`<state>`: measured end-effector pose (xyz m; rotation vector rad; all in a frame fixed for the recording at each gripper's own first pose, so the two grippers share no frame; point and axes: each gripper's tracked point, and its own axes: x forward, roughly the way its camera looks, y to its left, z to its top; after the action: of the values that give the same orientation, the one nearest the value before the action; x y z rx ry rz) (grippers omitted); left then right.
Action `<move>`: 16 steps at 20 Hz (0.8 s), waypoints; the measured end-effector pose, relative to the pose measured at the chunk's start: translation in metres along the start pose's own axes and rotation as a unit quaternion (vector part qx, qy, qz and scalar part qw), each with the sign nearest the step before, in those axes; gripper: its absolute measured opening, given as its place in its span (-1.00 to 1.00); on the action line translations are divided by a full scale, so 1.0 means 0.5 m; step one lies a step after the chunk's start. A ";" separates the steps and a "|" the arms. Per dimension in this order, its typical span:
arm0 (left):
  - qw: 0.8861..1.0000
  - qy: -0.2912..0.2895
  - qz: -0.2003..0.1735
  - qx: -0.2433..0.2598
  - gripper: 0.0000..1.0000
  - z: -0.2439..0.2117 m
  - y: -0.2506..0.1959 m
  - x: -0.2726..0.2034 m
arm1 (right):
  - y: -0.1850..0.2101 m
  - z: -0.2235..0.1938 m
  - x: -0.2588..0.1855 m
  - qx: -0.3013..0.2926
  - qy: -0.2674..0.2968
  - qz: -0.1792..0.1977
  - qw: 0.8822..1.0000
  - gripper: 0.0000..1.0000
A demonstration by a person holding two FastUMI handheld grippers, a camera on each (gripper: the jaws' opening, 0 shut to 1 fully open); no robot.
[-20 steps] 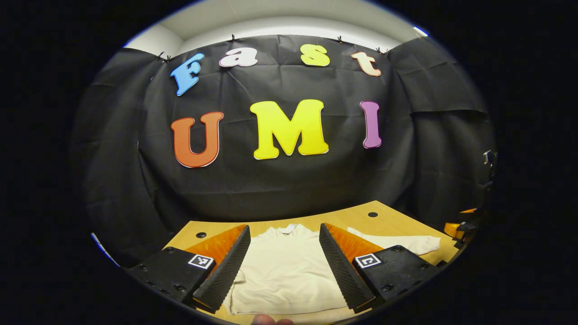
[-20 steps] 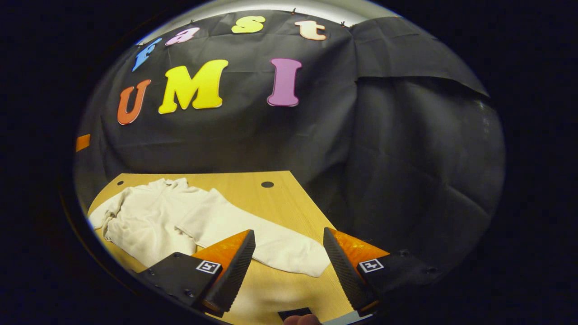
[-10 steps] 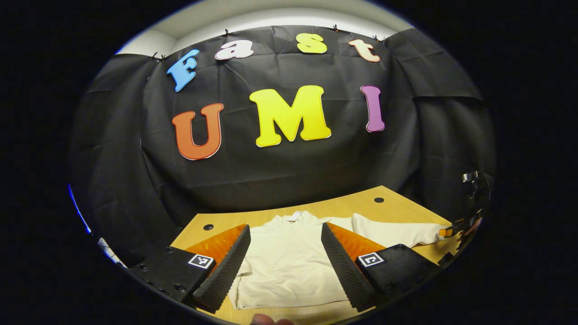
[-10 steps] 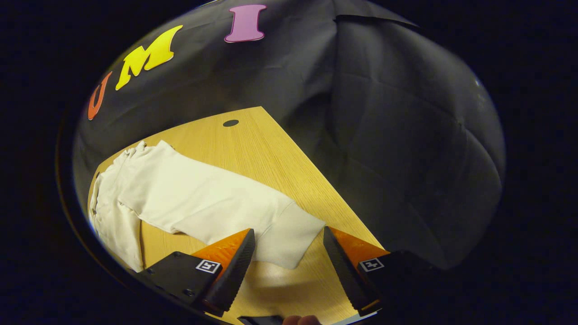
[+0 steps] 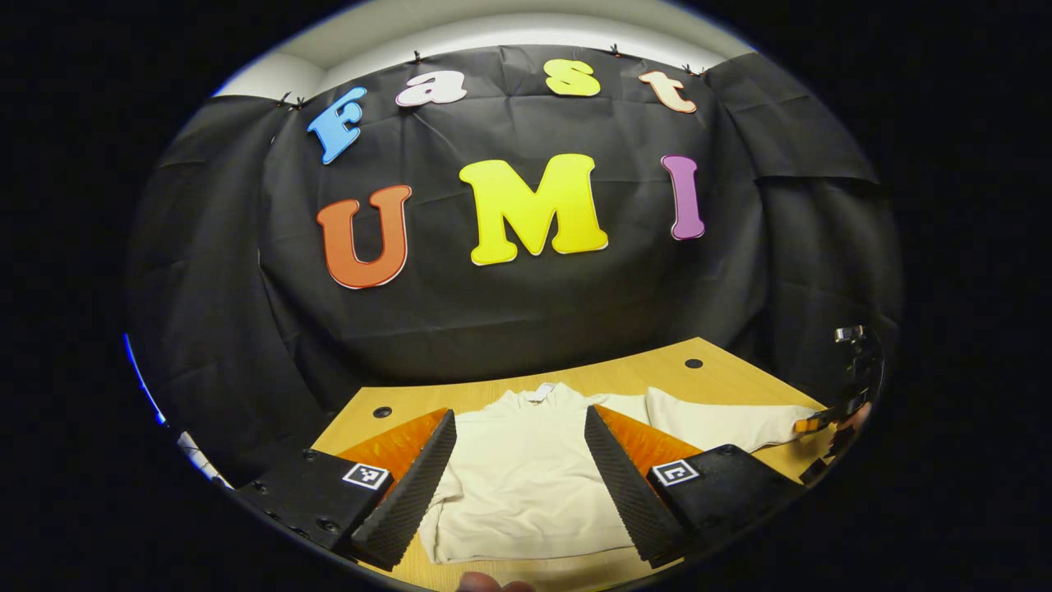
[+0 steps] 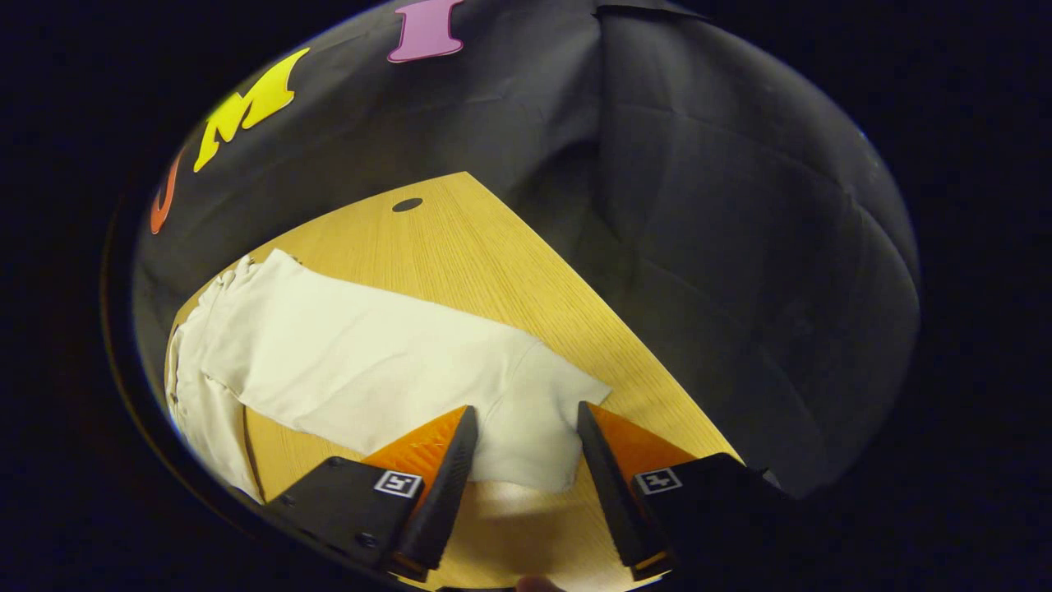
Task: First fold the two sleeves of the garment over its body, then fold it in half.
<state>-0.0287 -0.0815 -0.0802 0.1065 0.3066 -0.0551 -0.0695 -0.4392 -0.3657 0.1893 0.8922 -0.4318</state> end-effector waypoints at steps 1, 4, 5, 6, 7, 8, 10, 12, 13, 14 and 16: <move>1.000 0.001 0.003 -0.001 0.99 -0.001 0.005 0.001 | 0.000 0.004 0.000 0.005 0.000 0.001 1.000 0.11; 1.000 0.001 0.003 -0.003 0.99 -0.001 0.011 0.002 | 0.007 0.006 0.005 0.007 0.002 0.007 1.000 0.05; 1.000 0.001 0.002 -0.002 0.99 -0.003 0.012 0.001 | 0.009 0.007 0.010 0.009 0.004 0.006 1.000 -0.60; 1.000 0.000 0.000 -0.002 0.99 -0.003 0.010 0.001 | 0.008 0.006 0.006 0.005 0.008 0.009 1.000 -0.60; 1.000 -0.003 -0.003 -0.004 0.99 -0.003 0.010 0.000 | 0.009 0.012 -0.001 0.003 0.008 0.016 1.000 -0.60; 1.000 -0.008 -0.011 -0.008 0.99 0.002 0.004 0.000 | 0.011 0.009 0.002 -0.001 0.019 0.021 1.000 -0.83; 1.000 -0.012 -0.017 -0.009 0.99 0.008 0.000 0.002 | 0.013 0.018 -0.003 -0.008 0.031 0.027 0.999 -0.85; 1.000 -0.011 -0.021 -0.004 0.99 0.003 -0.001 0.001 | 0.015 0.036 -0.018 -0.016 0.017 0.025 0.999 -0.99; 1.000 -0.011 -0.022 -0.004 0.99 0.002 0.001 0.000 | 0.021 0.051 -0.033 -0.015 0.008 0.028 0.999 -0.99; 1.000 -0.013 -0.023 -0.005 0.99 0.002 0.003 0.001 | 0.029 0.065 -0.046 -0.014 -0.001 0.030 0.999 -1.00; 1.000 -0.017 -0.019 -0.005 0.99 0.004 0.016 0.002 | 0.047 0.101 -0.077 -0.010 -0.020 0.037 0.999 -0.98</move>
<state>-0.0264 -0.0739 -0.0778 0.0898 0.2756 -0.0925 -0.0444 -0.4241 -0.3048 0.1940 0.8481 -0.3557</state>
